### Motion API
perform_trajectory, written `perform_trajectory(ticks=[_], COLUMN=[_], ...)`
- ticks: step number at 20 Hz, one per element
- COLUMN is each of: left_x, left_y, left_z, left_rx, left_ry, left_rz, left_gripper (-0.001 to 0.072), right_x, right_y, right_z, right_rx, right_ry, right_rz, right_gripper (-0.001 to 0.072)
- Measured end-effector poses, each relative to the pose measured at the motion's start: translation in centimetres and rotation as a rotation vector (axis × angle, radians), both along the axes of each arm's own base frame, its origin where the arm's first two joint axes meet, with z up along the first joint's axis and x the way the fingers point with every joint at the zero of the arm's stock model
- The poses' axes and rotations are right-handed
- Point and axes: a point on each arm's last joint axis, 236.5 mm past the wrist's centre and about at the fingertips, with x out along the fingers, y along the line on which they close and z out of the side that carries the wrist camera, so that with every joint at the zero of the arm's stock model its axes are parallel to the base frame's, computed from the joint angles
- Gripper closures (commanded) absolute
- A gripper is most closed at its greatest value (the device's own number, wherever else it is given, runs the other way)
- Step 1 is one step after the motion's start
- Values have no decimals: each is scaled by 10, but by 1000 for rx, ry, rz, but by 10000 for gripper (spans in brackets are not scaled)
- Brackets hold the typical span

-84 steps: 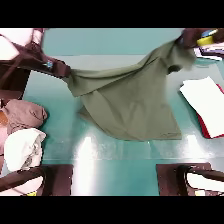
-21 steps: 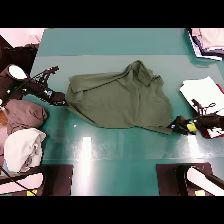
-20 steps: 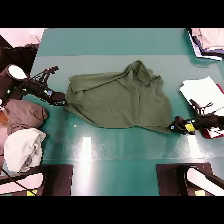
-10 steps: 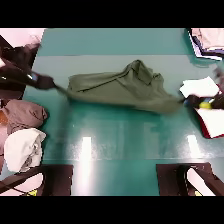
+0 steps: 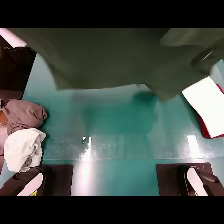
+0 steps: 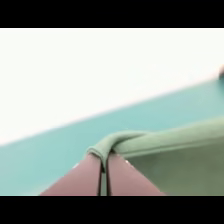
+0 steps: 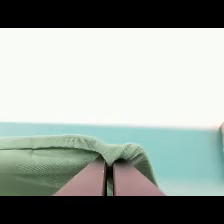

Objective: Fold the shirts.

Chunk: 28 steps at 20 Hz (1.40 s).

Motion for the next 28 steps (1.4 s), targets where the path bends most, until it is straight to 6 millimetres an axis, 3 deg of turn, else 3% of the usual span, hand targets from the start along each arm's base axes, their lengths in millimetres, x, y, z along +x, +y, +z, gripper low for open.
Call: perform_trajectory(ticks=[3,6,8,10,11,13,16,18,21,24,26,28], left_x=[-56,-80,-67,-32,-11,39,99,127,157,194,222,247], left_y=[-3,-10,-10,-11,-10,-11,-10,-8,-6,-5,-4,0], left_z=[43,53,39,2,-22,-89,-204,-285,-374,-430,-446,-450], left_rx=[-29,-48,-54,-63,-68,-76,-90,-94,-94,-102,-127,-155], left_ry=[-149,-188,-141,-16,62,270,583,791,991,1030,980,907], left_rz=[-8,-39,-42,-46,-46,-49,-47,-37,-33,-32,-20,7], left_gripper=[684,683,683,683,683,683,682,682,682,683,683,683], right_x=[-45,-59,-49,-23,-8,31,83,104,127,158,182,208], right_y=[7,10,3,-12,-21,-34,-46,-40,-31,-24,-24,-26], right_z=[48,60,50,23,4,-52,-163,-238,-337,-402,-430,-442], right_rx=[-86,-135,-123,-73,-39,47,136,153,134,116,122,132], right_ry=[-124,-118,-45,81,155,352,711,943,1215,1307,1294,1233], right_rz=[-76,-125,-129,-106,-86,-15,53,86,97,77,46,13], right_gripper=[696,697,697,697,697,697,697,697,697,697,697,697])
